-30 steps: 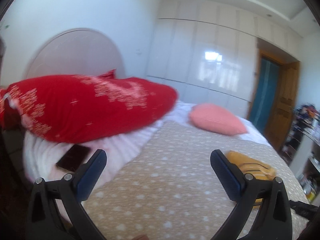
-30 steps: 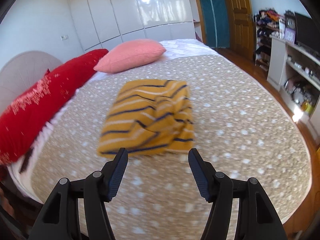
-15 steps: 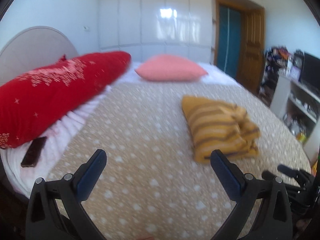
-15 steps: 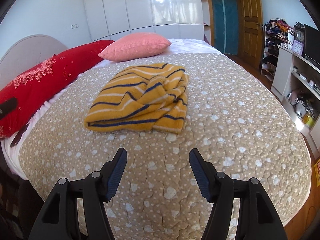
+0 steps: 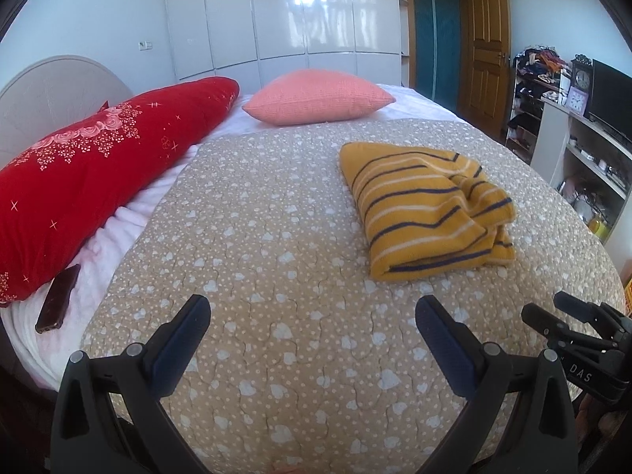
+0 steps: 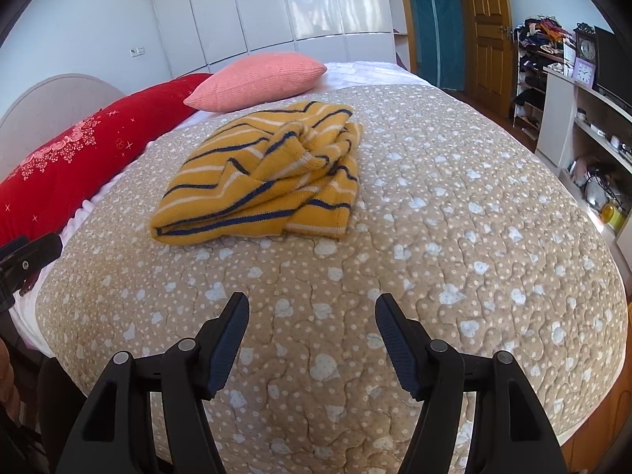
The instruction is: Fold small clothes
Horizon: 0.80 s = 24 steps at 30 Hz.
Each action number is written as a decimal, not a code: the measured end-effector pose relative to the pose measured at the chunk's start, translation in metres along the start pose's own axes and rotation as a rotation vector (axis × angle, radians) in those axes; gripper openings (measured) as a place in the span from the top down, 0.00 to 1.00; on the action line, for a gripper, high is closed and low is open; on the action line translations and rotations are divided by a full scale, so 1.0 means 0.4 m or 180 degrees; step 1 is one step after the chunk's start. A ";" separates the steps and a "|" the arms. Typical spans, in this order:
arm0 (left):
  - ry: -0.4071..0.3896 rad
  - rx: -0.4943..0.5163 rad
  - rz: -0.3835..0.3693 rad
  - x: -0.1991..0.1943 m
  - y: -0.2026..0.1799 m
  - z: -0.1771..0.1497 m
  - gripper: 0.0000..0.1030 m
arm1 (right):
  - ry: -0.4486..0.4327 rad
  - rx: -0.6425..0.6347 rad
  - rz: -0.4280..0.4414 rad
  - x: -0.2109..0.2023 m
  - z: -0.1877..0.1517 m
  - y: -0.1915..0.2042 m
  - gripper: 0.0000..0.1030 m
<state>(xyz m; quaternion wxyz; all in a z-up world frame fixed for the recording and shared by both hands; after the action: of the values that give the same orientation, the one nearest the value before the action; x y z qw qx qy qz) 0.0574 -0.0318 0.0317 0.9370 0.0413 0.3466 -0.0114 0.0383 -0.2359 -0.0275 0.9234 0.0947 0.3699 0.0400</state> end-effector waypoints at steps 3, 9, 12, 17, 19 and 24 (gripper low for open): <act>0.0024 -0.0005 -0.0016 0.003 0.001 -0.005 0.00 | 0.0002 -0.0032 -0.0004 0.002 0.005 0.010 0.30; 0.0060 -0.0010 -0.0003 0.012 0.008 -0.011 0.00 | 0.0026 -0.0093 0.0036 0.017 0.011 0.032 0.29; 0.0089 -0.0011 0.0001 0.018 0.010 -0.015 0.00 | 0.0061 -0.0111 0.0042 0.026 0.005 0.038 0.29; 0.0130 -0.0001 -0.0012 0.029 0.006 -0.022 0.00 | 0.0089 -0.0078 0.0052 0.032 -0.001 0.032 0.29; 0.0167 -0.0006 -0.0015 0.038 0.005 -0.028 0.00 | 0.0053 -0.0006 0.0126 0.029 0.013 0.028 0.29; 0.0284 -0.0044 -0.0069 0.058 0.002 -0.046 0.00 | -0.0259 0.0151 0.0290 0.024 0.137 0.022 0.29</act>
<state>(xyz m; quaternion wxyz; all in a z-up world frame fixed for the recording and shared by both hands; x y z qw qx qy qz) 0.0631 -0.0293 0.0030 0.9207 0.0316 0.3885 -0.0173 0.0830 -0.2340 0.0066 0.9324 0.1349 0.3281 0.0693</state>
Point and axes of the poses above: each gripper's, at about its wrist camera, not at the fingertips, and x roughly the way its jaws point, y to its left, z to its top, the point moved 9 cm from there along x, roughly the way its jaws point
